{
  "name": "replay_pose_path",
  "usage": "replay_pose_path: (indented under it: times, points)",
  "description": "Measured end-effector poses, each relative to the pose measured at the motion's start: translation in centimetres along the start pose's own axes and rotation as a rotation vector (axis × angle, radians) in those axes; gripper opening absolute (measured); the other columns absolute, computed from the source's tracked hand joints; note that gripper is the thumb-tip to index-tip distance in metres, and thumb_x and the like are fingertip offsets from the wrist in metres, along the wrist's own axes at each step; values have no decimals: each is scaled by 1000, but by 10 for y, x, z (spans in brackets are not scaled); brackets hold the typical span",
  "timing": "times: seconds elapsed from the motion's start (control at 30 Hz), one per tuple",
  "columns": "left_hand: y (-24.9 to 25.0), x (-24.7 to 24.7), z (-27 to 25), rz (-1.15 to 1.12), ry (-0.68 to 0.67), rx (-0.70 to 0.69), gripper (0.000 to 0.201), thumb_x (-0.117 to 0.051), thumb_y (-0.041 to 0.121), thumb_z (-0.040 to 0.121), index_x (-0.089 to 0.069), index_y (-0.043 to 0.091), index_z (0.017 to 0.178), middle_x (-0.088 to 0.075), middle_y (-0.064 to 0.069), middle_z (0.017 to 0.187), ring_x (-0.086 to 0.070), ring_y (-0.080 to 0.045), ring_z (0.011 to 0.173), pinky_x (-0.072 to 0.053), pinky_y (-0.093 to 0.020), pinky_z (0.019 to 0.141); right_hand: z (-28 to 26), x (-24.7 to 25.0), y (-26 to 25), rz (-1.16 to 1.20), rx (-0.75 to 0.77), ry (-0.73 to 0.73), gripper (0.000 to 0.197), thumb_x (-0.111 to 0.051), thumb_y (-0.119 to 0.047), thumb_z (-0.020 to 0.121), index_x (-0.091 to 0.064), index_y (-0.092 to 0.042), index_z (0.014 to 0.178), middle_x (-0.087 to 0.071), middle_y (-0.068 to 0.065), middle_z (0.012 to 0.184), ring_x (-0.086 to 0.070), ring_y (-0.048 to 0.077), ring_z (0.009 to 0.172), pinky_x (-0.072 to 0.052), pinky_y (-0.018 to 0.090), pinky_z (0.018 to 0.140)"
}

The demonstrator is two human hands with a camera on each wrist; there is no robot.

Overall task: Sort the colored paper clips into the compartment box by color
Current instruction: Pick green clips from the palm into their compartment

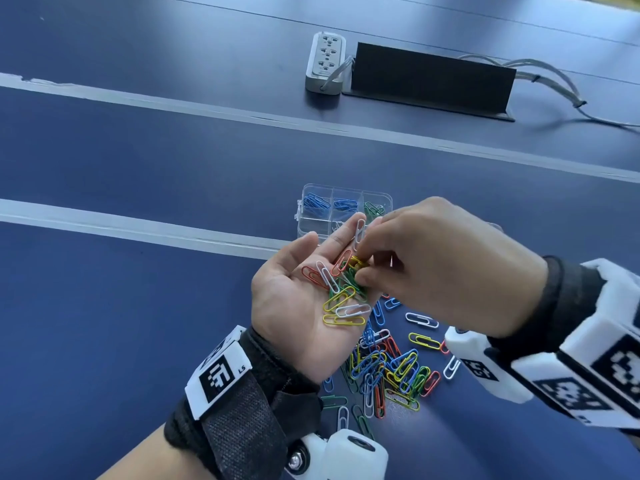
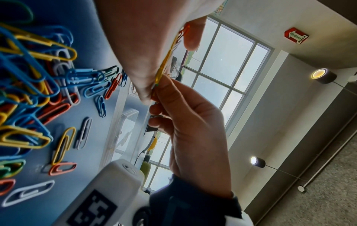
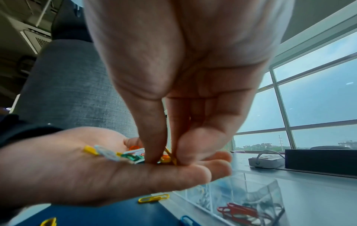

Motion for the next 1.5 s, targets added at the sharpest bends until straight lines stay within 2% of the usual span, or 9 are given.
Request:
replay_pose_path:
  times: [0.2, 0.37, 0.47, 0.57, 0.8, 1.0, 1.17, 1.33, 1.5]
  points:
    - [2, -3, -3, 43, 12, -14, 57, -35, 29, 85, -51, -5, 128, -61, -21, 115, -59, -28, 91, -42, -37, 96, -1, 11, 2, 84, -5, 64, 13, -61, -32, 78, -70, -23, 79, -66, 0, 72, -59, 20, 69, -50, 36, 68]
    - [2, -1, -2, 86, -2, -3, 56, -34, 31, 85, -55, -4, 124, -62, -21, 114, -63, -31, 94, -52, -44, 84, -4, 21, -8, 168, 75, 28, 15, -60, -31, 76, -72, -24, 81, -69, -8, 68, -57, 9, 63, -42, 16, 63]
    - [1, -2, -1, 94, -11, -3, 51, -34, 31, 84, -61, -4, 110, -68, -18, 83, -65, -28, 67, -55, -30, 64, -5, 11, -25, 127, 202, -115, 20, -55, -29, 74, -70, -23, 85, -69, -4, 74, -59, 14, 68, -44, 25, 66]
    - [2, 1, -2, 52, 10, 13, 54, -31, 31, 88, -54, -4, 122, -67, -11, 68, -61, -21, 52, -45, -21, 49, -4, 6, -34, 52, 280, -113, 17, -57, -24, 72, -70, -23, 83, -69, -8, 77, -57, 16, 73, -40, 28, 67]
    - [-1, -5, -7, 7, -176, 73, 60, -20, 30, 95, -50, -16, 120, -63, -31, 102, -60, -41, 94, -42, -42, 83, -1, 1, -35, 1, 249, -144, 22, -50, -31, 78, -67, -19, 81, -67, -1, 80, -59, 23, 77, -50, 39, 67]
    - [2, 6, 3, -4, -20, 31, 52, -32, 29, 90, -70, -5, 83, -67, -20, 76, -67, -29, 67, -56, -33, 62, -1, 10, -30, 77, 201, -90, 27, -45, -31, 79, -67, -14, 77, -68, 4, 84, -61, 26, 77, -49, 38, 67]
    - [5, -5, -2, 16, -19, 17, 54, -35, 29, 83, -58, -2, 122, -68, -21, 107, -66, -32, 92, -52, -42, 83, -13, 17, -44, 59, 195, -97, 21, -52, -28, 73, -66, -15, 68, -61, 3, 62, -55, 27, 62, -49, 38, 57]
    - [2, -12, -6, 12, -88, 37, 57, -31, 31, 87, -48, 1, 133, -57, -21, 129, -55, -35, 117, -46, -48, 94, -13, 3, -45, -60, 129, -134, 27, -46, -31, 81, -69, -17, 84, -67, 6, 82, -60, 30, 78, -52, 39, 70]
    - [2, -12, -7, 66, -87, 40, 57, -30, 31, 87, -49, 3, 132, -59, -18, 128, -55, -33, 119, -44, -43, 95, -6, -9, -46, -126, 134, -223, 19, -56, -27, 88, -68, -20, 100, -70, 2, 96, -63, 23, 93, -43, 27, 77]
Point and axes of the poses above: each hand's wrist, its own z-axis towards the middle knuckle, its own x-axis out of the back of the hand, y = z × x, the point moved 8 cm from there along z, towards the middle knuckle
